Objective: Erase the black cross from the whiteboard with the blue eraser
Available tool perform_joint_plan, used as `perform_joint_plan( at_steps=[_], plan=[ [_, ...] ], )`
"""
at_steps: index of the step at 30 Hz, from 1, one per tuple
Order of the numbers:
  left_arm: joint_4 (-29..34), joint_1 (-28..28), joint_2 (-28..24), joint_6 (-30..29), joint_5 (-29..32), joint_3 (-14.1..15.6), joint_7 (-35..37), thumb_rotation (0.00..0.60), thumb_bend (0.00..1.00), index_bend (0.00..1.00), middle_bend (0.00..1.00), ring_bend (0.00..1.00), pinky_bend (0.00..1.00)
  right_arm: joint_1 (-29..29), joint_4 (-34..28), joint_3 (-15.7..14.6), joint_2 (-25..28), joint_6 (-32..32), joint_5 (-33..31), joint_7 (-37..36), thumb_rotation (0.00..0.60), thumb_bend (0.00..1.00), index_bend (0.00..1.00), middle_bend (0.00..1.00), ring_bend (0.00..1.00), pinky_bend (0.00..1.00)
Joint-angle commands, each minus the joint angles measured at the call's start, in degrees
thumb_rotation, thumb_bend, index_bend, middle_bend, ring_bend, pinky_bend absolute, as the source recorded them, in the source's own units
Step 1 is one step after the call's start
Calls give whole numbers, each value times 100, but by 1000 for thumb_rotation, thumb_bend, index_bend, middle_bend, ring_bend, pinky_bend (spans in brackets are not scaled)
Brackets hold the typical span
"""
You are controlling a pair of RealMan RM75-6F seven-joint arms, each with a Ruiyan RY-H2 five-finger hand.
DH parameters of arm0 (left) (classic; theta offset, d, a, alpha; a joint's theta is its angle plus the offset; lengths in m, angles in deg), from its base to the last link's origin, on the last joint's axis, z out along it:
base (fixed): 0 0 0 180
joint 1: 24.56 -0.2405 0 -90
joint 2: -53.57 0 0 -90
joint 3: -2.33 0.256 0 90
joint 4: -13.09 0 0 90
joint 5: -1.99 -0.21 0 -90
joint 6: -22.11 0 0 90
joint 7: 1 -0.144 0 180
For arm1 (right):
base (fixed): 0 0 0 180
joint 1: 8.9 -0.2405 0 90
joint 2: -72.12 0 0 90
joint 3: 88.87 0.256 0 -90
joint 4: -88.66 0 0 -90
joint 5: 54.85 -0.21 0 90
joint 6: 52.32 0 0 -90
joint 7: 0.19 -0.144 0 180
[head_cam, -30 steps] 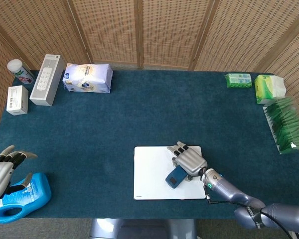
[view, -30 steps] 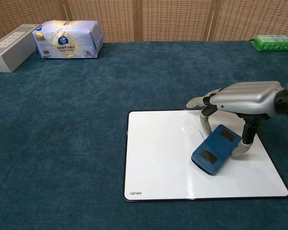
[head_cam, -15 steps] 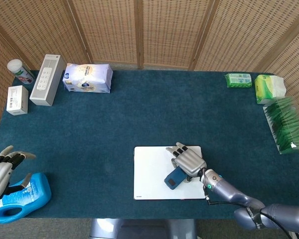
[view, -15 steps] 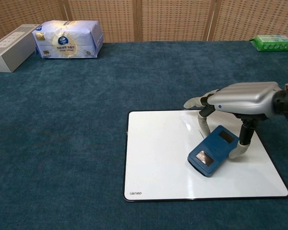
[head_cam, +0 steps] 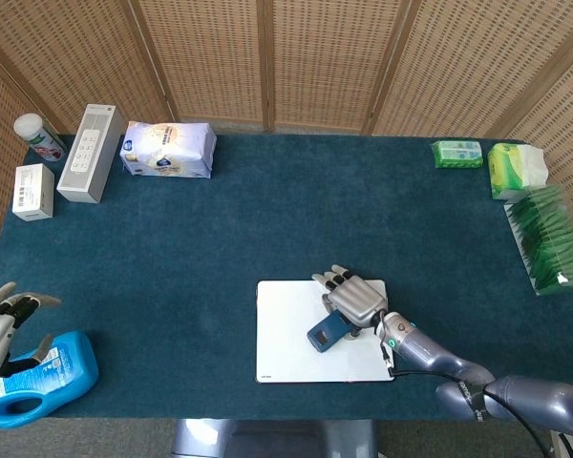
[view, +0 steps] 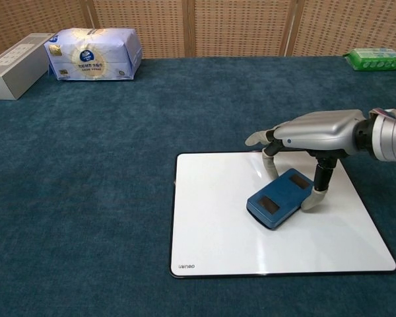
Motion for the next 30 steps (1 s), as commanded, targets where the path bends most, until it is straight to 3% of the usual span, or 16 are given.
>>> perform_joint_plan(
  at_steps=[1, 17, 30],
  plan=[
    [1, 14, 7, 13, 0, -11, -6, 600, 490, 276, 298, 227, 72, 45, -89, -71, 63, 42, 26, 19, 600, 48, 654, 48, 0, 0],
    [68, 147, 43, 155, -72, -52, -103, 600, 490, 270, 294, 227, 72, 462, -843, -406, 518, 557, 98, 225, 600, 40, 667, 49, 0, 0],
    [94, 80, -7, 83, -67, -13, -118, 600, 490, 270, 294, 227, 72, 294, -480, -246, 274, 213, 135, -85, 600, 42, 667, 50, 0, 0]
  ],
)
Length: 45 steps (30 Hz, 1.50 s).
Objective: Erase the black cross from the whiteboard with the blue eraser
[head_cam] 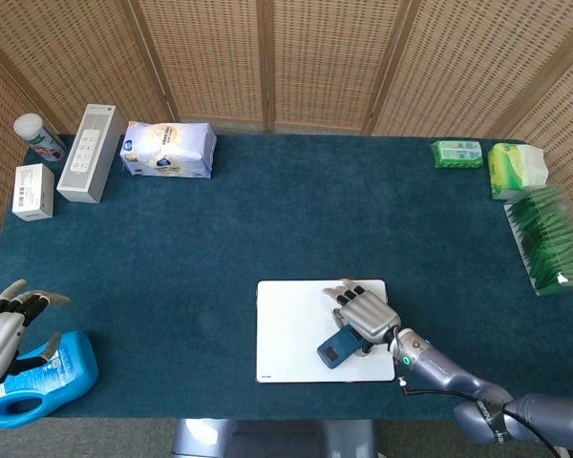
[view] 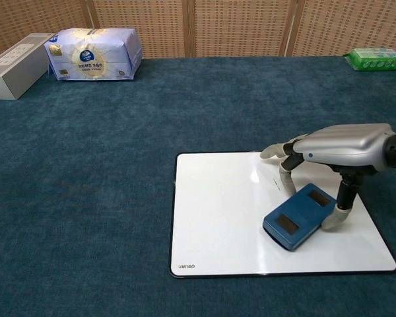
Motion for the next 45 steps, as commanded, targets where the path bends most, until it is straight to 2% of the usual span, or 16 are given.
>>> perform_joint_plan(
  at_steps=[1, 14, 21, 32, 45],
  plan=[
    [-3, -11, -6, -11, 1, 6, 9, 600, 490, 269, 294, 227, 72, -56, 122, 46, -83, -95, 30, -101, 600, 42, 667, 50, 0, 0],
    [-23, -63, -22, -67, 13, 21, 39, 600, 490, 269, 294, 227, 72, -338, 403, 344, -452, -233, 201, -291, 600, 41, 670, 53, 0, 0],
    [-87, -121, -35, -91, 65, 48, 99, 600, 490, 269, 294, 227, 72, -506, 908, 515, -752, -412, 211, -633, 600, 40, 671, 55, 0, 0],
    [-87, -211, -53, -182, 66, 77, 111, 600, 491, 269, 294, 227, 72, -520, 1218, 513, -726, -442, 439, -1113, 600, 40, 670, 56, 0, 0],
    [-127, -168, -14, -113, 24, 60, 144, 600, 491, 269, 294, 227, 72, -251, 1114, 336, -430, -253, 324, -1101, 600, 41, 671, 57, 0, 0]
  ],
)
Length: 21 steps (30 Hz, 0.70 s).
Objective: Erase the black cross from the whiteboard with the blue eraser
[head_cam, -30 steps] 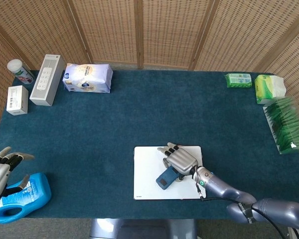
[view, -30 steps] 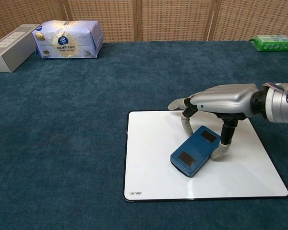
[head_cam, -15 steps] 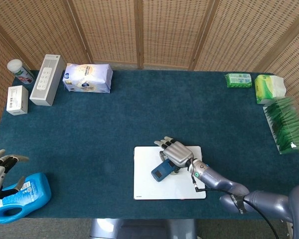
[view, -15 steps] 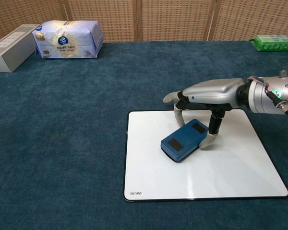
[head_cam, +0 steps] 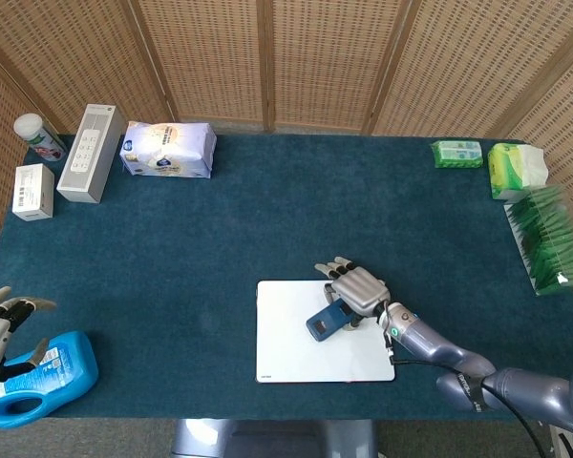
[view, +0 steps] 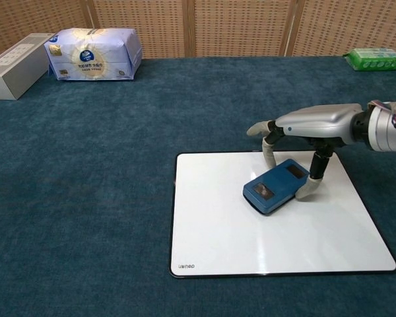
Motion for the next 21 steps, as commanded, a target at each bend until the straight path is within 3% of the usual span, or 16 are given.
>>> perform_joint_plan(
  at_steps=[1, 21],
  plan=[
    [6, 14, 0, 6, -12, -11, 1, 600, 490, 269, 294, 227, 72, 78, -71, -80, 66, 62, -12, 79, 600, 42, 671, 57, 0, 0],
    [25, 80, -32, 29, -143, -31, 4, 600, 490, 270, 293, 227, 71, 652, -1186, -443, 483, 751, -22, 823, 600, 32, 670, 57, 0, 0]
  ],
)
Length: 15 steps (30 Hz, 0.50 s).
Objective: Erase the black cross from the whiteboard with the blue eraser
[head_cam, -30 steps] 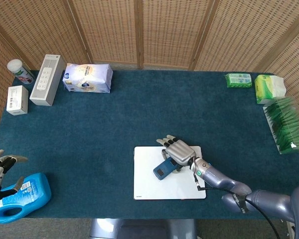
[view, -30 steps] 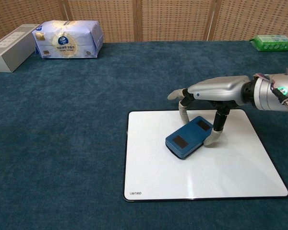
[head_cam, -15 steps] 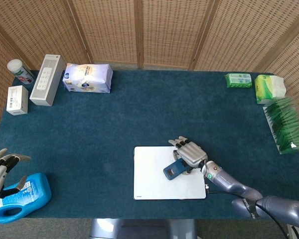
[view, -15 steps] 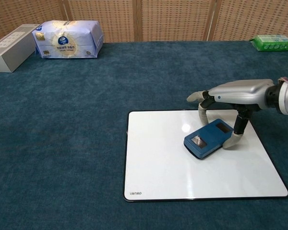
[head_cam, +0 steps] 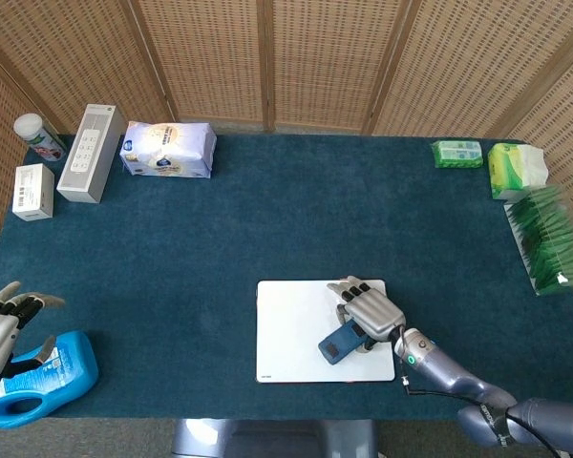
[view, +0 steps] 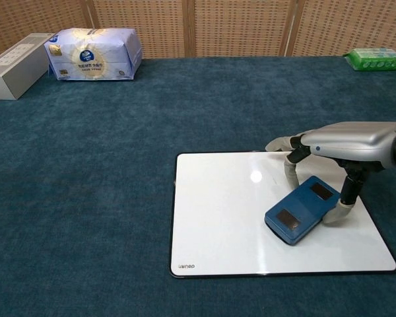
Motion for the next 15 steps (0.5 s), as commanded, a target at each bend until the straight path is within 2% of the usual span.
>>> perform_joint_plan(
  at_steps=[1, 8, 15],
  plan=[
    [-23, -1, 0, 3, -14, 7, 30, 600, 490, 269, 293, 227, 71, 87, -203, -63, 50, 103, -8, 174, 600, 31, 670, 57, 0, 0],
    [-53, 12, 11, 15, -40, 10, 73, 600, 490, 270, 293, 226, 71, 125, -271, -99, 15, 68, -83, 306, 600, 32, 670, 57, 0, 0],
    [-42, -7, -8, -28, -61, 14, 75, 600, 491, 269, 293, 226, 71, 46, -118, -7, -90, -71, -91, 216, 600, 32, 671, 57, 0, 0]
  ],
)
